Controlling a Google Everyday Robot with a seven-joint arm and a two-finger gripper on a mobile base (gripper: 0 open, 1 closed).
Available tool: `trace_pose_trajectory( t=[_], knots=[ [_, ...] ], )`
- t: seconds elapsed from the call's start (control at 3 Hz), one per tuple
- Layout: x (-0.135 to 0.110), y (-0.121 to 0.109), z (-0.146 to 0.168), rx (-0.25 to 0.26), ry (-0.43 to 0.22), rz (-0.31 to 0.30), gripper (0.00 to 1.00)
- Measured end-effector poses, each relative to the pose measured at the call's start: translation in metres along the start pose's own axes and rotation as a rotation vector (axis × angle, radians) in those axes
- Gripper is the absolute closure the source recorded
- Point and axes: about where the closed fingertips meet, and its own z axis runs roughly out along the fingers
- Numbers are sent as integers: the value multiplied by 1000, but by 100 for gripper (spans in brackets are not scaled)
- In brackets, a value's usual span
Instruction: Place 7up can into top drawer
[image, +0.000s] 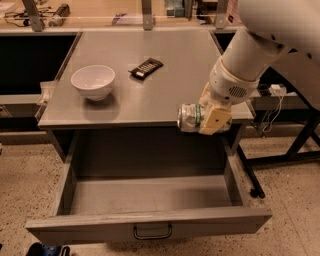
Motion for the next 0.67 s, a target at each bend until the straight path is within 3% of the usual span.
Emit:
trace_pose_trajectory(
  t=[0.33,0.67],
  knots=[
    [-1,3,24,3,-26,9,100],
    [13,13,92,3,-32,32,100]
  ],
)
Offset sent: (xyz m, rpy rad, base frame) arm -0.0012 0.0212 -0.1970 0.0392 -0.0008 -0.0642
